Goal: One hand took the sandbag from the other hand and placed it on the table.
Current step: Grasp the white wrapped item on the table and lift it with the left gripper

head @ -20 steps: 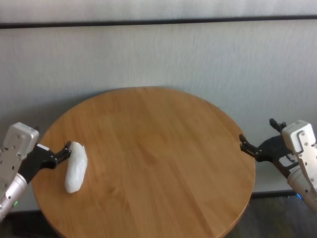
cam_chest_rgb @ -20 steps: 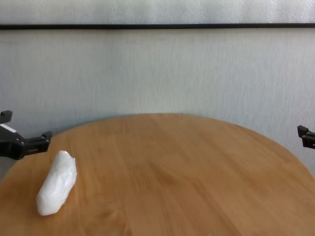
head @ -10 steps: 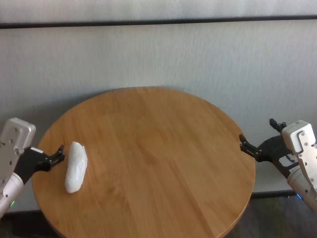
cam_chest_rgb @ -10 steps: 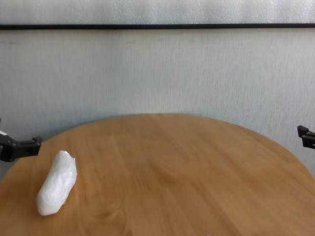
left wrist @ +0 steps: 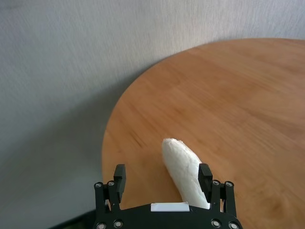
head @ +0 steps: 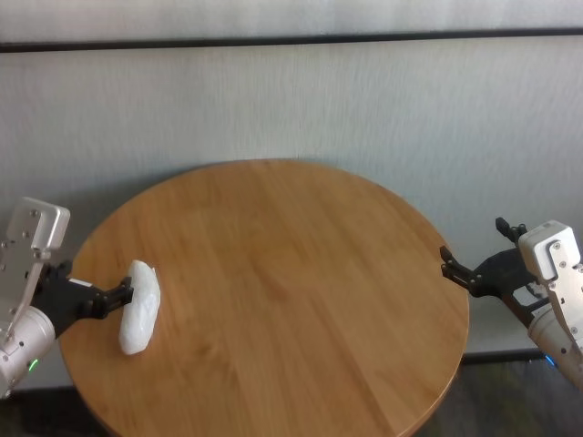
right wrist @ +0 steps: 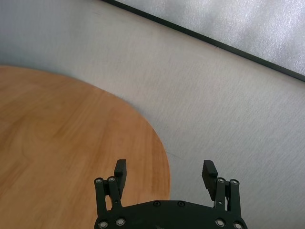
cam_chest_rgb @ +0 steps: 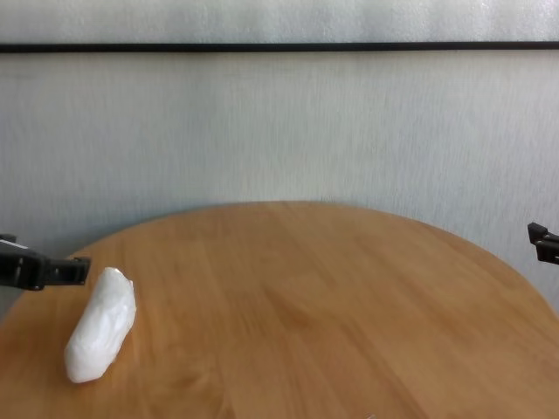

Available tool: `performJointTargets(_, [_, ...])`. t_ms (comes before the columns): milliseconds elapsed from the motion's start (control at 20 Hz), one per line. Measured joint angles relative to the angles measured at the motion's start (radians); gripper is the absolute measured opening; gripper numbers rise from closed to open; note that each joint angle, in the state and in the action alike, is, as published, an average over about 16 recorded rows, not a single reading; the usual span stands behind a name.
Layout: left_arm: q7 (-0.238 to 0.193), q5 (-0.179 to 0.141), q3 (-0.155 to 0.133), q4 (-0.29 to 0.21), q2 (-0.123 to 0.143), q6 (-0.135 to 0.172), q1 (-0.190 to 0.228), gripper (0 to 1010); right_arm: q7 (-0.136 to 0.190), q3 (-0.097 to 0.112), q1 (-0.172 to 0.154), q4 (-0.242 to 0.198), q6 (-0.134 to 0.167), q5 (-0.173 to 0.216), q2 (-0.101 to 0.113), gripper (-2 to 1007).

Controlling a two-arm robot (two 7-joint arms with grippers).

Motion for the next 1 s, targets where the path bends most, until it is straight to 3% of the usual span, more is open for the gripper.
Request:
performJointTargets(250, [-0.003,-0.026,-0.012,-0.023,-0.018,0.109,-0.006,1001,0.0,0.0,0.0,0.0,0.0,0.0,0.0,1001])
performJointTargets(500, [0.002,-0.036,-0.018,-0.038,-0.037,0.19,-0.009,1001,0.0,0.0,0.0,0.0,0.0,0.0,0.0,1001])
performJointTargets(750, [0.0,-0.046,-0.025,-0.049,-0.059,0.244,-0.011,1001,0.0,0.0,0.0,0.0,0.0,0.0,0.0,1001])
performJointTargets(1000, [-0.004,-0.05,-0.029,-0.05,-0.08,0.274,-0.013,1001,0.0,0.0,0.0,0.0,0.0,0.0,0.0,1001])
